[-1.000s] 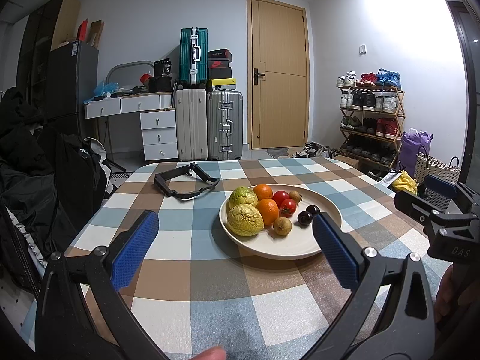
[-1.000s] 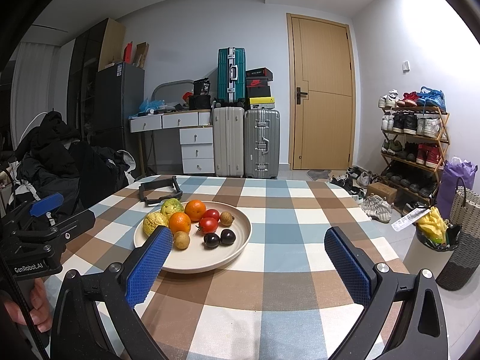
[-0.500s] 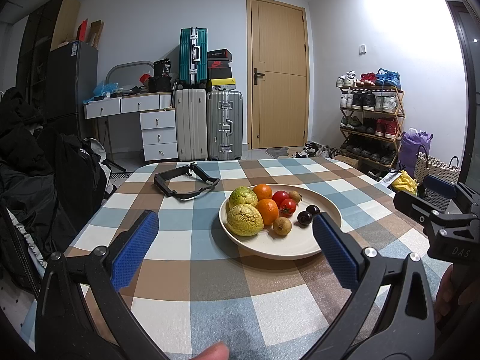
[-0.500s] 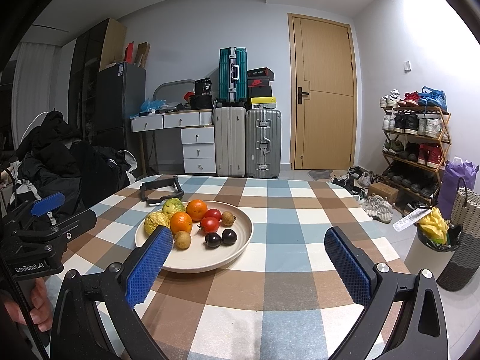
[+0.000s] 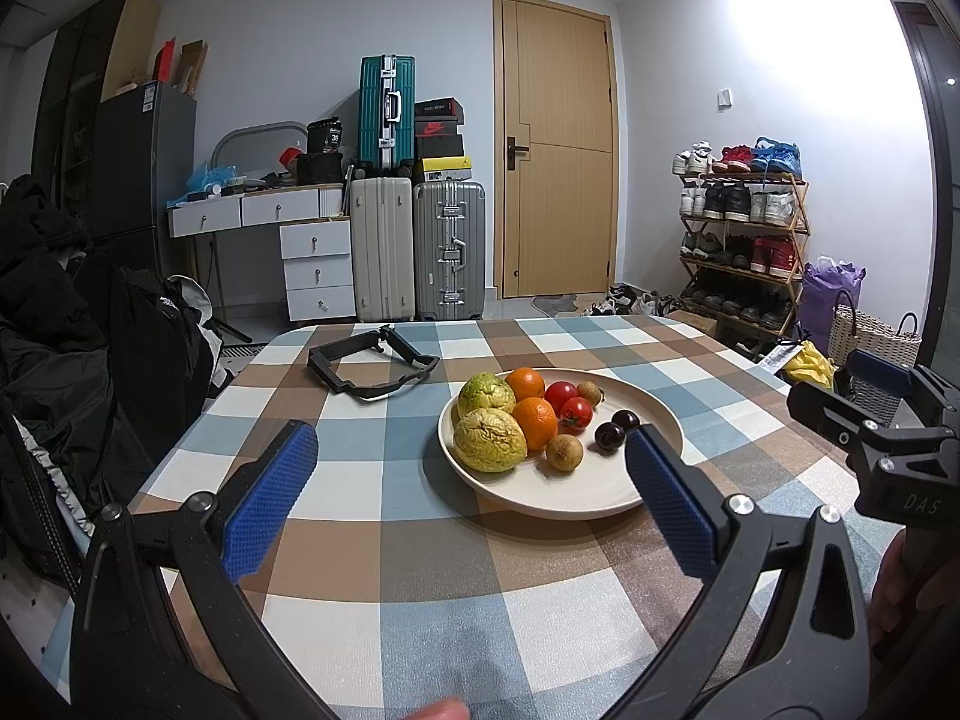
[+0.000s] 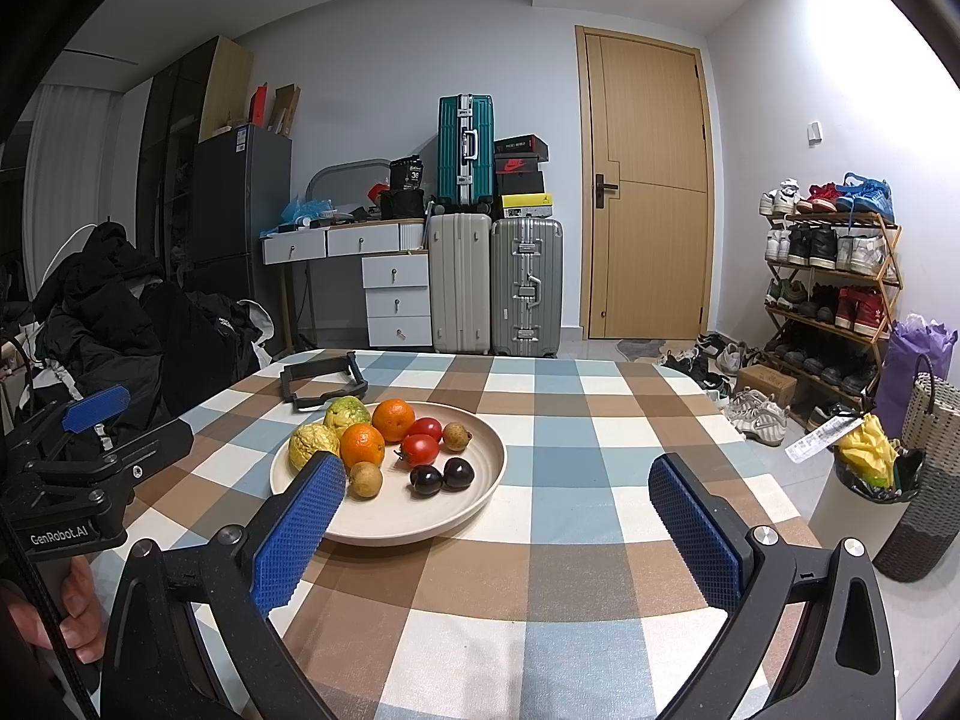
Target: Organize fruits
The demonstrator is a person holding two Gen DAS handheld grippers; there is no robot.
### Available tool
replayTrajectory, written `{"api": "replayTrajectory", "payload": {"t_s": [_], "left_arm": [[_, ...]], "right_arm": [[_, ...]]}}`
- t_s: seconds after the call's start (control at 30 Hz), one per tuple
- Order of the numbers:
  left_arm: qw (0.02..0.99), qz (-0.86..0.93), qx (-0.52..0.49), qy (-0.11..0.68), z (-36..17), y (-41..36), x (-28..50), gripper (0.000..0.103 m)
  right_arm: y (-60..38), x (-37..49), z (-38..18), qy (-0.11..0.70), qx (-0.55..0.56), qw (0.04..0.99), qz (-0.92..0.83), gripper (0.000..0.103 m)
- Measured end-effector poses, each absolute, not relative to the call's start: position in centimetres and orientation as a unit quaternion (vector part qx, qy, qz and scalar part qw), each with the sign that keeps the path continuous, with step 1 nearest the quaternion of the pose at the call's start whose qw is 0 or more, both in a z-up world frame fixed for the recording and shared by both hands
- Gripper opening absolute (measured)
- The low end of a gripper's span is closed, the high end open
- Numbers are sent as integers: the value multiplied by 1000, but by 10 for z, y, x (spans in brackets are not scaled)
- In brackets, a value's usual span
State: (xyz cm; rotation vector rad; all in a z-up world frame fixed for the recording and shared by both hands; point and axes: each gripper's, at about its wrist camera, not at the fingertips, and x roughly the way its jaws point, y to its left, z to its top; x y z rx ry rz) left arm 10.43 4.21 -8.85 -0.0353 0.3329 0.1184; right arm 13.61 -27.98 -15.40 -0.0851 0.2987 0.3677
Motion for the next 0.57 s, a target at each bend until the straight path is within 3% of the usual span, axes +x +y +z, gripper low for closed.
{"api": "replayTrajectory", "payload": {"t_s": [0.57], "left_arm": [[984,60,-19,166,-90,42,105,103]], "right_arm": [[-280,136,-154,148,-42,971,182,103]]}}
